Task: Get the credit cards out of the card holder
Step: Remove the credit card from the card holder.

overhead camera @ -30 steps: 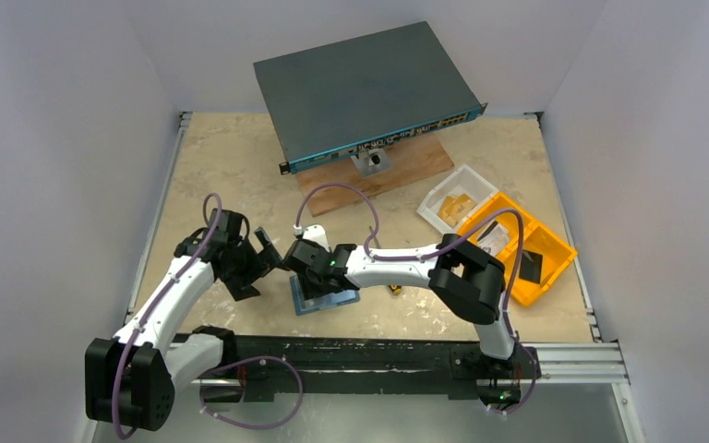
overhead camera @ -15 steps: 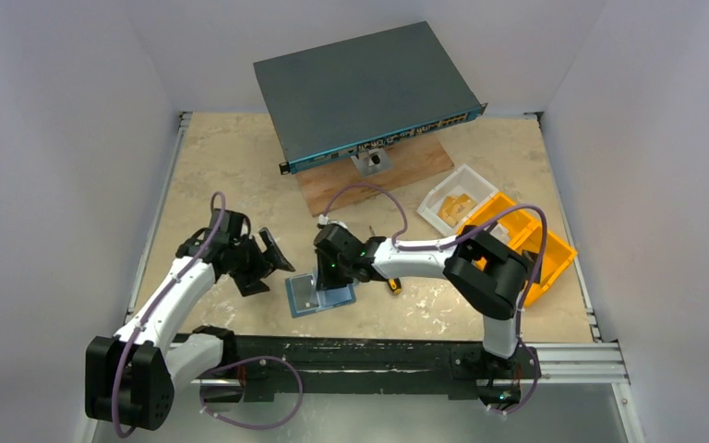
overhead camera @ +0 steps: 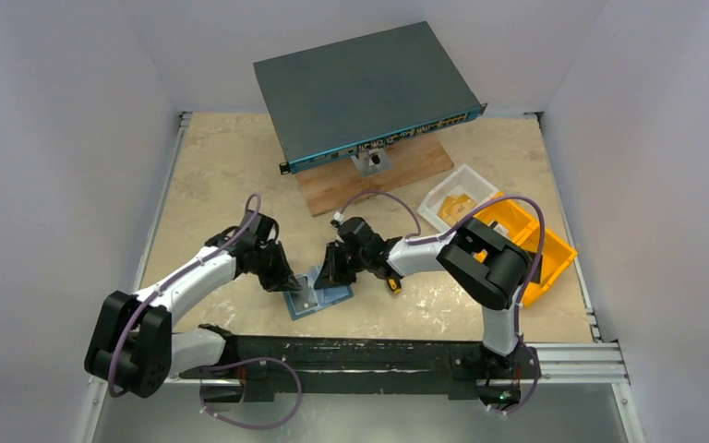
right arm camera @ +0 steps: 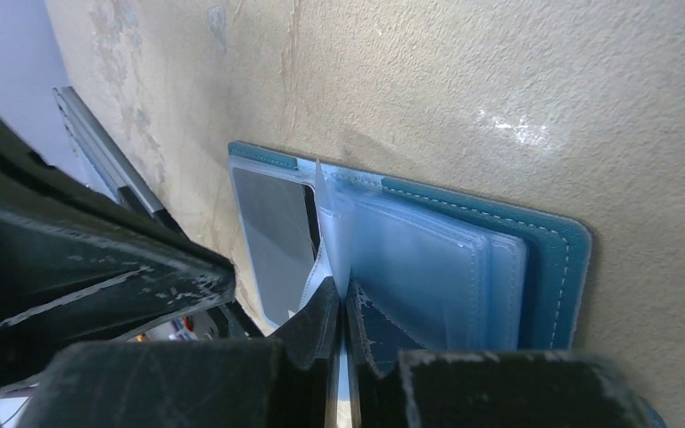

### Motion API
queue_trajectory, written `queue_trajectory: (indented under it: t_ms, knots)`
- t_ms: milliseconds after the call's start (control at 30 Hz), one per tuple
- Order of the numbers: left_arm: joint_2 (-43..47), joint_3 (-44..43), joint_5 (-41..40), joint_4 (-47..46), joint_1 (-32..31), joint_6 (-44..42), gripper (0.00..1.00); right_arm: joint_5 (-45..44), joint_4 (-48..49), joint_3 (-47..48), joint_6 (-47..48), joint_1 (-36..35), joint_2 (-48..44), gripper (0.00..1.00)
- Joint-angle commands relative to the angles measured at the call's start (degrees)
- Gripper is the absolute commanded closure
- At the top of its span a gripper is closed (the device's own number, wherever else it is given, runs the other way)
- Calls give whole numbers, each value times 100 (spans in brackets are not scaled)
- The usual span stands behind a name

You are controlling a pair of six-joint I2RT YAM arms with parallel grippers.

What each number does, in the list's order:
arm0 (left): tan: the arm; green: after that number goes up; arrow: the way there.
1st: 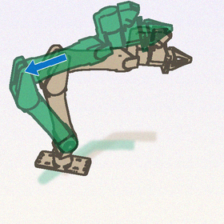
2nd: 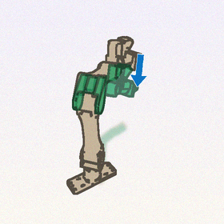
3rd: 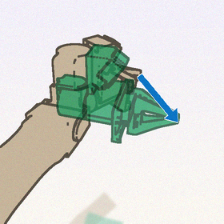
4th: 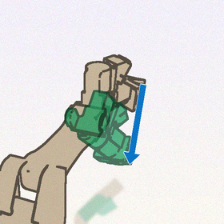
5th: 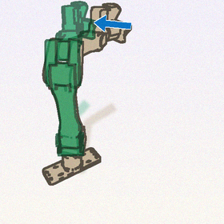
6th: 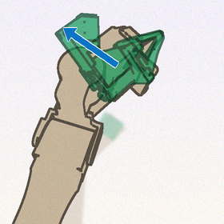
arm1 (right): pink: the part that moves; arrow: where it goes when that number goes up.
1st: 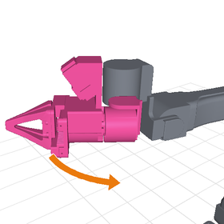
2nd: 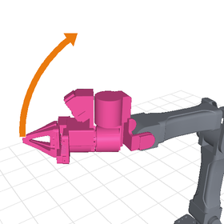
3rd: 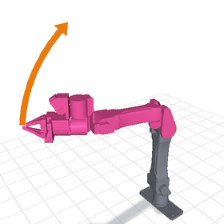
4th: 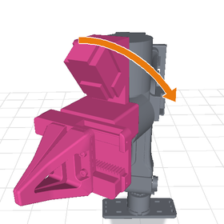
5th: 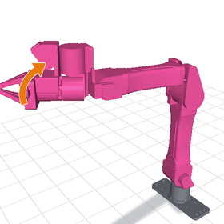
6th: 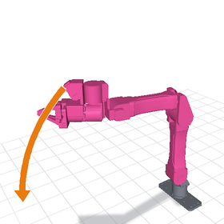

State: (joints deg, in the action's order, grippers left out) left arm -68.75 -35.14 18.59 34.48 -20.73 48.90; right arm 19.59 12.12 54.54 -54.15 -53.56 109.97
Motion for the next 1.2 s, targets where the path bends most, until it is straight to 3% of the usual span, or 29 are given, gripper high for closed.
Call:
queue_trajectory:
  t_ms: [0,300,633,1167]
  knots:
    - [-251,137,-125,-473,-36,119,100,54,9,-225,-33,-16,252,97]
    - [-833,219,-233,-620,-79,193,100,139,51,-189,-45,3,33,95]
    - [-971,126,-303,-543,-79,175,100,179,-79,-111,-8,26,-469,80]
    - [-512,-570,-37,-154,-377,-126,100,-590,-1037,157,300,21,-1277,72]
